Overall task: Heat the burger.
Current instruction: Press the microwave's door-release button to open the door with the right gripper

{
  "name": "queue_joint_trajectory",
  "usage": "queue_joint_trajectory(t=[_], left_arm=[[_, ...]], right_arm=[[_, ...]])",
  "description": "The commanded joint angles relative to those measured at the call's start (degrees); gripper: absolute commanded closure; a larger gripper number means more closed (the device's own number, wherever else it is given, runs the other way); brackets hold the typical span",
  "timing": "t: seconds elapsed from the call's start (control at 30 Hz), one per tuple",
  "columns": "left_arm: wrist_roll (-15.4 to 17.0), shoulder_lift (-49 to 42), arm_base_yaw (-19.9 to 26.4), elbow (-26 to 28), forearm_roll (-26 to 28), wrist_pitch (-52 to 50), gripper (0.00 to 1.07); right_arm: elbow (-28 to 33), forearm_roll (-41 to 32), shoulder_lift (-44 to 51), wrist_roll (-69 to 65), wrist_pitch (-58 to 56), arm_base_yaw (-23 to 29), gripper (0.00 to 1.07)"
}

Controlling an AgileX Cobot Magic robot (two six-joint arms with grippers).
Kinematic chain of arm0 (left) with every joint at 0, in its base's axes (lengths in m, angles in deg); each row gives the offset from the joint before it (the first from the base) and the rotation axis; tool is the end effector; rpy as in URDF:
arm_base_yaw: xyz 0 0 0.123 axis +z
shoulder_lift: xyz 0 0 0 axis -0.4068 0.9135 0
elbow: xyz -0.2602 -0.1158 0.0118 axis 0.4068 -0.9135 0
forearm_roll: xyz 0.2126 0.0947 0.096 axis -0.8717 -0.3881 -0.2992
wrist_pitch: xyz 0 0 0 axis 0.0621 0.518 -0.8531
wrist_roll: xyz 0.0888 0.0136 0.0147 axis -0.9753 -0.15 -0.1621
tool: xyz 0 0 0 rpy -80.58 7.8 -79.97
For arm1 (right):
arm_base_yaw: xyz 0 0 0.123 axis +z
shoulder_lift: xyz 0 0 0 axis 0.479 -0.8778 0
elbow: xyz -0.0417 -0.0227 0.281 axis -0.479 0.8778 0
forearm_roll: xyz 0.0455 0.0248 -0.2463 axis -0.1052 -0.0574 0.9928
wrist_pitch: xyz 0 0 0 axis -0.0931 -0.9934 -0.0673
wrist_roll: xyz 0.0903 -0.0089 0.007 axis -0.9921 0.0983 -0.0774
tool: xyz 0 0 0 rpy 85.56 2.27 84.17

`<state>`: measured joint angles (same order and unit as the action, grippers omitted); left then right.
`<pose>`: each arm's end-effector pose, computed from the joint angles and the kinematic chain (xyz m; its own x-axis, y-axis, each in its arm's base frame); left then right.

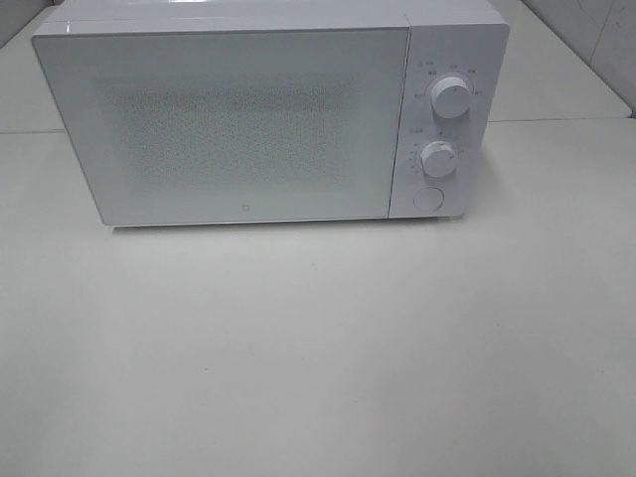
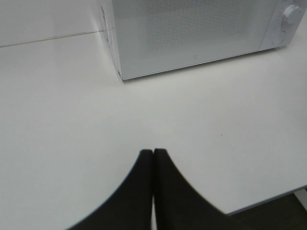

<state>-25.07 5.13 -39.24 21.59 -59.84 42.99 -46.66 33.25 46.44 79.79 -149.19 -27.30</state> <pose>-0.0060 -0.0033 0.2784 -0.4168 0.1320 -0.8994 0.3164 0.9486 -0.0074 0.0646 0.0028 0.2771 -0.7711 0.0610 -0.6338 0.0290 0.9977 0.0607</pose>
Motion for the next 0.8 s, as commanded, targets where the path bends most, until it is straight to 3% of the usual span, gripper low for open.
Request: queue_joint_trajectory(t=[0.03, 0.53, 0.8], left_arm=[[0.11, -1.15, 0.17, -0.17, 0.11, -0.52, 1.07], [0.11, -1.15, 0.17, -0.17, 0.11, -0.52, 1.07], [0.17, -1.15, 0.17, -0.17, 0.11, -0.52, 1.07]], right_arm=[[0.34, -0.11, 3.78, 1.43, 1.72, 0.17, 0.41], [1.89, -0.23, 27.33, 1.72, 3.44, 0.17, 0.41], [1.95, -0.52, 27.9, 1.72, 3.38, 0.17, 0.41]])
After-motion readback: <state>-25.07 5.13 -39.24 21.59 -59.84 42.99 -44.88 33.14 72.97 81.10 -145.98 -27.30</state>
